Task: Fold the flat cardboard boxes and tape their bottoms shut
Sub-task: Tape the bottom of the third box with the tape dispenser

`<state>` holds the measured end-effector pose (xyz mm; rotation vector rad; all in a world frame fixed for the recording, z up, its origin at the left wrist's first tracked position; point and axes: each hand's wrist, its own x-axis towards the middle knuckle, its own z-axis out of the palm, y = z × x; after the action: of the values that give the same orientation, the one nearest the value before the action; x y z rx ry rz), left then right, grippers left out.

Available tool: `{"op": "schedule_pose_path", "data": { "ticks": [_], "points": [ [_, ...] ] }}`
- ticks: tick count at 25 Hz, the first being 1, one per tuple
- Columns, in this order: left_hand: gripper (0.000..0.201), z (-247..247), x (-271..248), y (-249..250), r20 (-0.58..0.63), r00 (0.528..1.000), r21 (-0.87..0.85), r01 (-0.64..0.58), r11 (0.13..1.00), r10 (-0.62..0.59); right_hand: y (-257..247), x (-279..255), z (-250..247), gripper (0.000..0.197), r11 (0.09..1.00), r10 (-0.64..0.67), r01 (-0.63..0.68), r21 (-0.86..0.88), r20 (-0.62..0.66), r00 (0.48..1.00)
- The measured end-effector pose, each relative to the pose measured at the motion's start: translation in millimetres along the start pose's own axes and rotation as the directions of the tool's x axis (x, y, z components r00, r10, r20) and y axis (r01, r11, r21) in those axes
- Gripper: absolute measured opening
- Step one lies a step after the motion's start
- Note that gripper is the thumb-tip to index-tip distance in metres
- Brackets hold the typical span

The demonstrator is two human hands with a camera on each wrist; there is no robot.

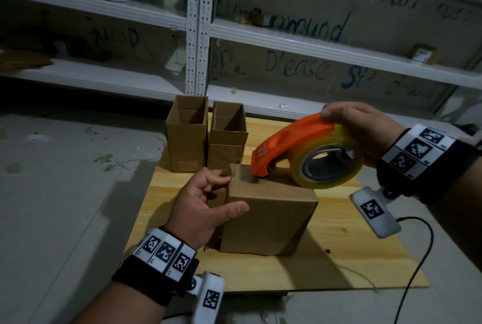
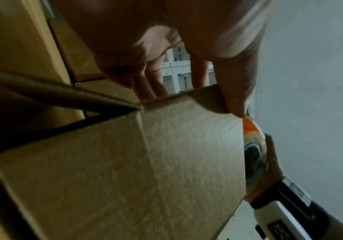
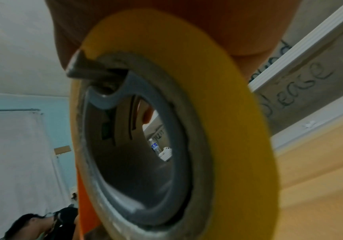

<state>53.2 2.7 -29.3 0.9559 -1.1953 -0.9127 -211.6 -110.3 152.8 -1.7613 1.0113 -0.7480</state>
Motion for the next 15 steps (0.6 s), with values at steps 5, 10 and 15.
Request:
{"op": "schedule_pose_path", "data": {
  "ticks": [5,10,15],
  "points": [
    [0.059,-0.1,-0.8,4.7,0.006,0.999,0.037,0.045,0.998,-0.045,16.9,-7.1,-30.8,0.034,0.997,0.073,-0.073,0.013,0.052,0.996],
    [0.069,0.7,-1.3,7.2,0.09,0.996,0.174,0.013,0.985,-0.029,30.4,-11.9,-40.6,0.036,0.987,0.156,-0.158,0.033,0.065,0.986],
    [0.058,-5.4,-1.6,9.9,0.186,0.977,0.397,0.017,0.918,-0.099,11.2,-1.2,-31.0,0.051,0.947,0.318,-0.311,-0.081,0.102,0.943]
  ]
}}
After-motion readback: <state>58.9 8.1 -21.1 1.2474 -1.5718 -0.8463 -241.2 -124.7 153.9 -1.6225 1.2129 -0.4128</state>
